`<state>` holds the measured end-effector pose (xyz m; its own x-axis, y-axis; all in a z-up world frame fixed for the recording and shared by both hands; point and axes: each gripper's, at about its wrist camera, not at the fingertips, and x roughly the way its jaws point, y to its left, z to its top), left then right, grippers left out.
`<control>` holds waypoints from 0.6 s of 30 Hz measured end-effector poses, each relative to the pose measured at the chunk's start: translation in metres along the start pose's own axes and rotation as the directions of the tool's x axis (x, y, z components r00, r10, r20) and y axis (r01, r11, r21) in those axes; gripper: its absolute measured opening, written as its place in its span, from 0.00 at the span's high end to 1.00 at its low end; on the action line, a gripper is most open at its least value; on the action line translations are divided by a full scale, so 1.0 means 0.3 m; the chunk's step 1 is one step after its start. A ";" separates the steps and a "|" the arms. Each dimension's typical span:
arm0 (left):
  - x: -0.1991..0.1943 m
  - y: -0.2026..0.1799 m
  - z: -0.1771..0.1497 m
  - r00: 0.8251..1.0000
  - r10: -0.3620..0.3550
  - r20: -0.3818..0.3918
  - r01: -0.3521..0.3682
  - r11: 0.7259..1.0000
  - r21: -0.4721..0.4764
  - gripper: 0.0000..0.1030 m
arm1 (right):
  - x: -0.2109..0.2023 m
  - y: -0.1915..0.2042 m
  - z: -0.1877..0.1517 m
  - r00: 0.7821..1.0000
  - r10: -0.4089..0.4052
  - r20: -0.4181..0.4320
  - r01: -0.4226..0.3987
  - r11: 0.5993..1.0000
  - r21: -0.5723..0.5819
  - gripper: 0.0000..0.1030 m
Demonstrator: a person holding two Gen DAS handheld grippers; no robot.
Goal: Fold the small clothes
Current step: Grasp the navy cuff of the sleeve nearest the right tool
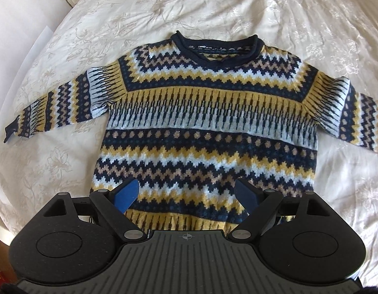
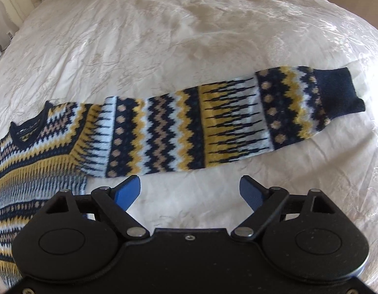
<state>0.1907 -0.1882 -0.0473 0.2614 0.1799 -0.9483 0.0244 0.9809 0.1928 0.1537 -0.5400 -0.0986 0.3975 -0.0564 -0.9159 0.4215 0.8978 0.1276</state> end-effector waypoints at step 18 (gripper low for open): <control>0.011 -0.027 -0.010 0.999 0.029 -0.016 -0.029 1.000 0.011 0.17 | 0.104 -0.438 0.078 0.982 -0.043 0.185 -0.022 0.941 0.339 0.24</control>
<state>0.1884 -0.1952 -0.0529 0.2469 0.2097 -0.9461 0.0278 0.9744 0.2233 0.1299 -0.6699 -0.1351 0.5231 -0.1752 -0.8340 0.6635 0.6980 0.2695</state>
